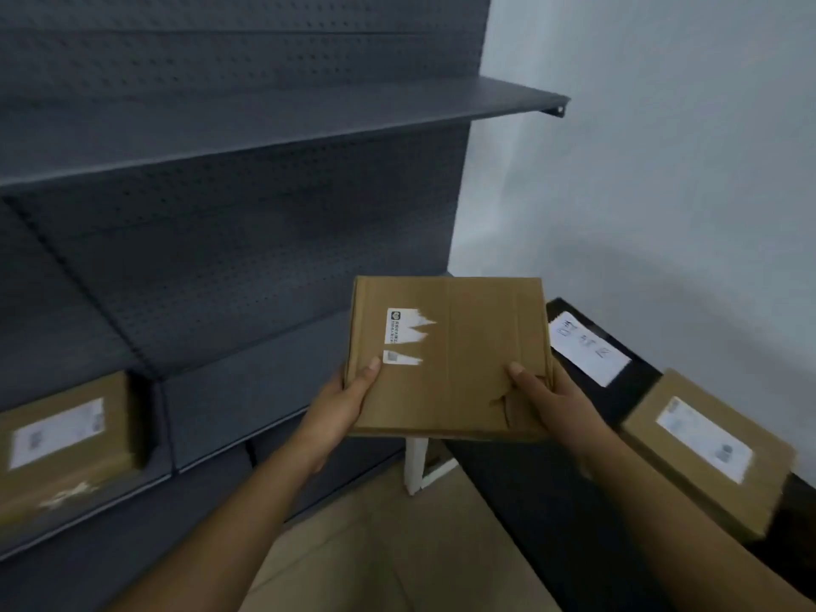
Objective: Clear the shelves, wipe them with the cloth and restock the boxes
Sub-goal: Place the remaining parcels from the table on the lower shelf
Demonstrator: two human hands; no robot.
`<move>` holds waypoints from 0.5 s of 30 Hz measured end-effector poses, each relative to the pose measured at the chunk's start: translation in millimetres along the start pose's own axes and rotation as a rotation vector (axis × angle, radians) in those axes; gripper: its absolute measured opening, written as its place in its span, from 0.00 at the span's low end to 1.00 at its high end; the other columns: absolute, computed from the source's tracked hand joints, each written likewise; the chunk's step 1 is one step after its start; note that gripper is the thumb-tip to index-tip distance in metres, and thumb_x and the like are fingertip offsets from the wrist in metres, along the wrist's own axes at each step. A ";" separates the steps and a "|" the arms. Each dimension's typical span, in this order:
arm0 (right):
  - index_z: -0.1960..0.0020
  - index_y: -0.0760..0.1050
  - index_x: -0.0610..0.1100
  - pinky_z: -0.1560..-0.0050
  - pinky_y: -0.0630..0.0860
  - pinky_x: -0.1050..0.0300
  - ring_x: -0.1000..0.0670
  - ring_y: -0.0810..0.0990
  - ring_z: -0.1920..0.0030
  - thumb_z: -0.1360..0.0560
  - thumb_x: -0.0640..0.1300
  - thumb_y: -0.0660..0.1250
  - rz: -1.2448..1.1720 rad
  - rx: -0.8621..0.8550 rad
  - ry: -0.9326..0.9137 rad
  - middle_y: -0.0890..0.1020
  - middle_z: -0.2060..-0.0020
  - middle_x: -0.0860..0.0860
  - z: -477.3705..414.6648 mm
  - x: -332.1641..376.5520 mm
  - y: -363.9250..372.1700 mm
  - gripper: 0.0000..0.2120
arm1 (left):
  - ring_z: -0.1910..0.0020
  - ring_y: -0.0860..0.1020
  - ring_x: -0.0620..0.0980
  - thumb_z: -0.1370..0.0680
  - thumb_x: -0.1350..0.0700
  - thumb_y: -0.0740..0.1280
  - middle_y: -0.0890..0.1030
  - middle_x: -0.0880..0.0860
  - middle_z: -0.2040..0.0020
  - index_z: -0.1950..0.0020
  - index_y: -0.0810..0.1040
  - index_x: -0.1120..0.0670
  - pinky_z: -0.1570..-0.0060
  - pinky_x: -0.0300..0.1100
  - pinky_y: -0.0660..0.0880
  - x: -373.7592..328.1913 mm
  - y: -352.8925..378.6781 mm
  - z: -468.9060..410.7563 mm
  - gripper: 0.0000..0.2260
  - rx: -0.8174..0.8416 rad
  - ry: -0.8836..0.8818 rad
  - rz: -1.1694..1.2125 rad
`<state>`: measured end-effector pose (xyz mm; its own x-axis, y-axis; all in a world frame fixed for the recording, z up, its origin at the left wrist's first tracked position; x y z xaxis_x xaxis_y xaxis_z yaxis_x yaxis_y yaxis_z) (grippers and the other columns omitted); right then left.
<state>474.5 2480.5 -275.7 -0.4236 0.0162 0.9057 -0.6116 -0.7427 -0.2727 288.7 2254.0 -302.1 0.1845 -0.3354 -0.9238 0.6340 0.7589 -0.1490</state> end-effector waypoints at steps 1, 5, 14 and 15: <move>0.22 0.59 0.59 0.40 0.75 0.47 0.49 0.79 0.41 0.29 0.68 0.68 0.019 0.044 -0.024 0.77 0.36 0.54 -1.0 7.1 18.7 0.39 | 0.46 0.78 0.41 0.22 0.32 0.62 0.79 0.42 0.43 0.27 0.70 0.46 0.43 0.39 0.71 4.4 -19.0 8.5 0.28 -0.044 -0.004 0.015; 0.23 0.61 0.58 0.40 0.74 0.48 0.51 0.79 0.43 0.28 0.66 0.68 0.079 0.195 -0.080 0.78 0.40 0.56 -0.4 35.4 104.9 0.38 | 0.45 0.79 0.42 0.23 0.32 0.64 0.81 0.46 0.39 0.27 0.72 0.49 0.48 0.37 0.73 31.4 -103.8 48.6 0.30 -0.245 -0.026 0.073; 0.23 0.65 0.56 0.33 0.69 0.54 0.54 0.76 0.37 0.26 0.65 0.69 0.159 0.540 -0.232 0.77 0.36 0.60 63.7 79.7 307.2 0.35 | 0.43 0.79 0.43 0.23 0.35 0.66 0.80 0.43 0.41 0.28 0.73 0.47 0.40 0.41 0.72 102.5 -268.3 181.9 0.27 -0.600 -0.109 0.236; 0.23 0.65 0.56 0.33 0.68 0.55 0.54 0.75 0.37 0.26 0.64 0.69 0.170 0.571 -0.255 0.76 0.35 0.60 78.1 83.6 331.5 0.35 | 0.43 0.79 0.43 0.23 0.34 0.66 0.80 0.44 0.40 0.29 0.73 0.47 0.40 0.41 0.72 111.9 -286.5 200.7 0.28 -0.633 -0.118 0.246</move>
<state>288.5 2183.4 -265.0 -0.2684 -0.2399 0.9330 -0.0684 -0.9613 -0.2669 278.5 1887.0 -292.0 0.3703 -0.1429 -0.9179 0.0092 0.9886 -0.1501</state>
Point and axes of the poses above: each hand's wrist, its own z-axis away from the middle knuckle, its own y-axis out of the palm, x = y × z, the point moved 6 cm from there along -z, towards the middle knuckle
